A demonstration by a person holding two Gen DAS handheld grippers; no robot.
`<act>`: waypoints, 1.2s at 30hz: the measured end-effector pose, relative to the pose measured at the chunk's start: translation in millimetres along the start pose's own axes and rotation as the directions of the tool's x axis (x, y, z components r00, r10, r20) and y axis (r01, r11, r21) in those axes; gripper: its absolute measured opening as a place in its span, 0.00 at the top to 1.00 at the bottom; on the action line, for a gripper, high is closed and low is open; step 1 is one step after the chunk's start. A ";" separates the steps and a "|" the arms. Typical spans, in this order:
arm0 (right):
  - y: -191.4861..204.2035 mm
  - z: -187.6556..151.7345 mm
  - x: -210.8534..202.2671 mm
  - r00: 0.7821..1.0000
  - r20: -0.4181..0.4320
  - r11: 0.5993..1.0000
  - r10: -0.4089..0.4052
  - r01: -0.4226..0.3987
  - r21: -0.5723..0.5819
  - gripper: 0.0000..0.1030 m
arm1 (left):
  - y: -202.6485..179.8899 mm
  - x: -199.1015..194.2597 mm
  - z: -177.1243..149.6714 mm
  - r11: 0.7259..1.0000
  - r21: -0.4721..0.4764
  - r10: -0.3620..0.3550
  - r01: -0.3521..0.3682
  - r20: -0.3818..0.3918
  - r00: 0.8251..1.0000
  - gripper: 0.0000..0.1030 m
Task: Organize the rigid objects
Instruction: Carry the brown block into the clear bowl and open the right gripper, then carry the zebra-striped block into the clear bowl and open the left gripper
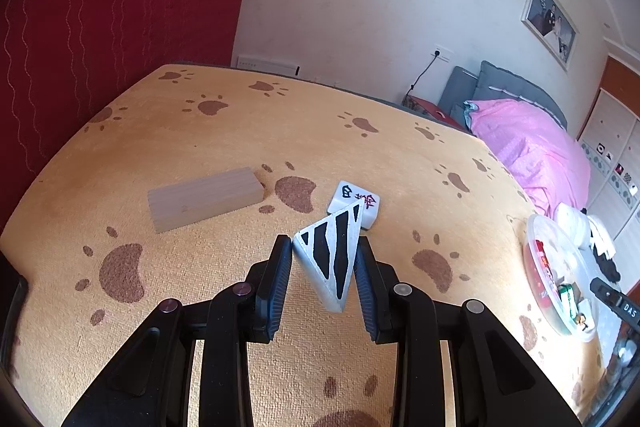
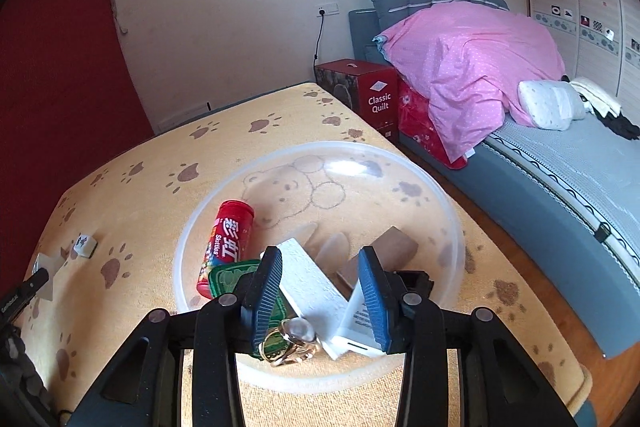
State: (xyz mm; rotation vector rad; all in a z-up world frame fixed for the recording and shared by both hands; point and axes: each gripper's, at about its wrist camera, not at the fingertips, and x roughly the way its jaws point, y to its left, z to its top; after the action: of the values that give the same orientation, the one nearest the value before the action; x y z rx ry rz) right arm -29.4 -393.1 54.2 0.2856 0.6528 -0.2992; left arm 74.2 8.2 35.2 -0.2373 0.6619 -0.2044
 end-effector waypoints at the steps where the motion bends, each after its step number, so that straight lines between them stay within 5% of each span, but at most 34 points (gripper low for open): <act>1: -2.4 0.0 -1.2 1.000 0.006 1.000 -0.004 0.004 0.005 0.56 | 0.0 0.1 0.0 1.000 0.000 0.000 0.000 -0.001 1.000 0.69; 15: -21.9 -4.1 -11.8 0.997 0.077 1.000 -0.022 0.021 0.014 0.46 | -40.8 -10.5 -16.4 0.996 0.040 -0.080 0.082 -0.057 0.995 0.69; 36: -45.5 -18.4 -14.4 0.988 0.150 1.000 -0.030 0.030 0.002 0.35 | -181.5 0.1 -28.1 0.943 0.210 -0.226 0.260 -0.171 0.959 0.69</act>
State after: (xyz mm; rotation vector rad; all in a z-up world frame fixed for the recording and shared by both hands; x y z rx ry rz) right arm -66.8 -425.8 41.8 0.2506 0.5090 -0.3457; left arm 36.4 -169.1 64.7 -0.0800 0.7453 -0.5377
